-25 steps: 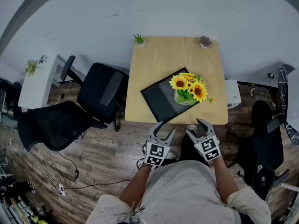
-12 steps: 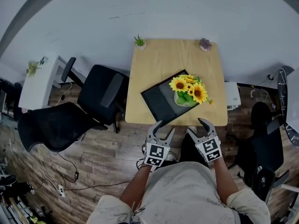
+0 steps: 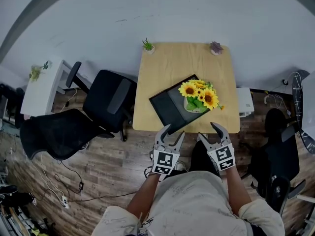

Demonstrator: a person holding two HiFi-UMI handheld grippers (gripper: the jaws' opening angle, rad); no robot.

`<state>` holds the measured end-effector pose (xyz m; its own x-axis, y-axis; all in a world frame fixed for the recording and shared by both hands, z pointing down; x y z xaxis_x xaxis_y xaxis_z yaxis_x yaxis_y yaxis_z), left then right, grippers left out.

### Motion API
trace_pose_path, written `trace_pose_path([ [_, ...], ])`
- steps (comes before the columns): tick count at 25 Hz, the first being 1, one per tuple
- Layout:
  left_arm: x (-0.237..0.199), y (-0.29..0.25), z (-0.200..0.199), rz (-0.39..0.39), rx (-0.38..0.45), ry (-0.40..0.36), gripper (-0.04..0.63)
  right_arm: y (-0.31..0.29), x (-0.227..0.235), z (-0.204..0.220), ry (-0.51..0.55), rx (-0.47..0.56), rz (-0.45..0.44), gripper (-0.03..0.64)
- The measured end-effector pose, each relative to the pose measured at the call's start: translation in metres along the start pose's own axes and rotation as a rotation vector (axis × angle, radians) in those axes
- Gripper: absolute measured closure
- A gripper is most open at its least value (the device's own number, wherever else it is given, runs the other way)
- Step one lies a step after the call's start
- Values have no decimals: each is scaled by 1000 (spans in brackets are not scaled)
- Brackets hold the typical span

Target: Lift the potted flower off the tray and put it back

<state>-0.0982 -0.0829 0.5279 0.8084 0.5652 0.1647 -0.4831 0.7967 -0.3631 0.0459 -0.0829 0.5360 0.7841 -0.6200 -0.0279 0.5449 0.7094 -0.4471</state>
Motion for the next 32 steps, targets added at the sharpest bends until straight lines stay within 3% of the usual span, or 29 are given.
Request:
trace_pose_path([
  [9, -5, 5, -28, -22, 68, -28, 360, 13, 9, -26, 9, 75, 36, 351],
  [15, -7, 11, -52, -41, 114, -86, 360, 23, 16, -46, 15, 127, 61, 351],
  [32, -26, 37, -123, -115, 291, -117, 360, 63, 32, -116, 69, 344, 124, 351],
])
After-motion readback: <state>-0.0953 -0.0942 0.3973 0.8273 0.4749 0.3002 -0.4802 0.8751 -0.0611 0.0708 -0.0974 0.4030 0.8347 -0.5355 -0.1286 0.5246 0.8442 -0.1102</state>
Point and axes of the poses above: the fingertips, and each gripper's own axes: y backward along the fingers, x to its right, z out of its underside, the point moved 3 cm from there along y, backward along the fingers, and after that the axes turned 4 degrees about -y, right-handed, at the moved point
